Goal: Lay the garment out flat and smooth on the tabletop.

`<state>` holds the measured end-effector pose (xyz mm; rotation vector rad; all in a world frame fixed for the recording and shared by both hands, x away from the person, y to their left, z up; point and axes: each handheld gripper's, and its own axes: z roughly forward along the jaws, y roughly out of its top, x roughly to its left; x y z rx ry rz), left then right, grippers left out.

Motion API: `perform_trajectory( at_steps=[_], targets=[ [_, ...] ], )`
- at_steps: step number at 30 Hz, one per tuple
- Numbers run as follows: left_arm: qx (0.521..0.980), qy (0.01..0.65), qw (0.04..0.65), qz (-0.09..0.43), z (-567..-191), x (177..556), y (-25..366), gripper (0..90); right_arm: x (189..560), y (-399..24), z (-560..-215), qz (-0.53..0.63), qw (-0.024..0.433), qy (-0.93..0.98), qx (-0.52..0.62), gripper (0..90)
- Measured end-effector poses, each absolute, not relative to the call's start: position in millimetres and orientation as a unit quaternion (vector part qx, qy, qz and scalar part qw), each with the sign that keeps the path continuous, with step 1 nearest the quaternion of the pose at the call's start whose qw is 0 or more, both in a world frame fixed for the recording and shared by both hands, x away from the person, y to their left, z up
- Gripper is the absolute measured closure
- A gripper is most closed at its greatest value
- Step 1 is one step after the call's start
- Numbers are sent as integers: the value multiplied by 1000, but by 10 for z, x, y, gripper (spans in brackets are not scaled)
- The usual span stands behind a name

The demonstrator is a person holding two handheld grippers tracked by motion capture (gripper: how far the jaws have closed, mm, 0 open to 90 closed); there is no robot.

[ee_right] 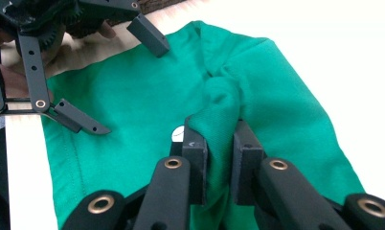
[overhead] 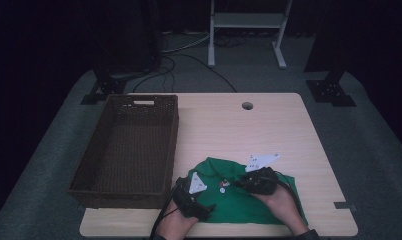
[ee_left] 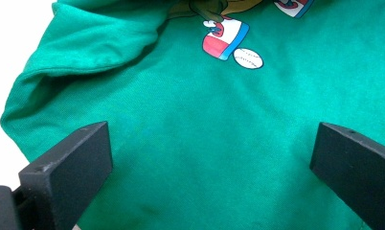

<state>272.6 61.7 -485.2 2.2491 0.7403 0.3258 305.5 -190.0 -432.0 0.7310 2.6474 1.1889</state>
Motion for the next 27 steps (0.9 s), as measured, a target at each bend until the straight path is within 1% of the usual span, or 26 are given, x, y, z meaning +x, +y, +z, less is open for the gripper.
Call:
perform_trajectory(
  at_steps=[27],
  targets=[
    [875, 288, 367, 127, -4852, 2726, 617, 0, 3224, -1994, -4140, 400, 80, 877, 252, 803]
  ],
)
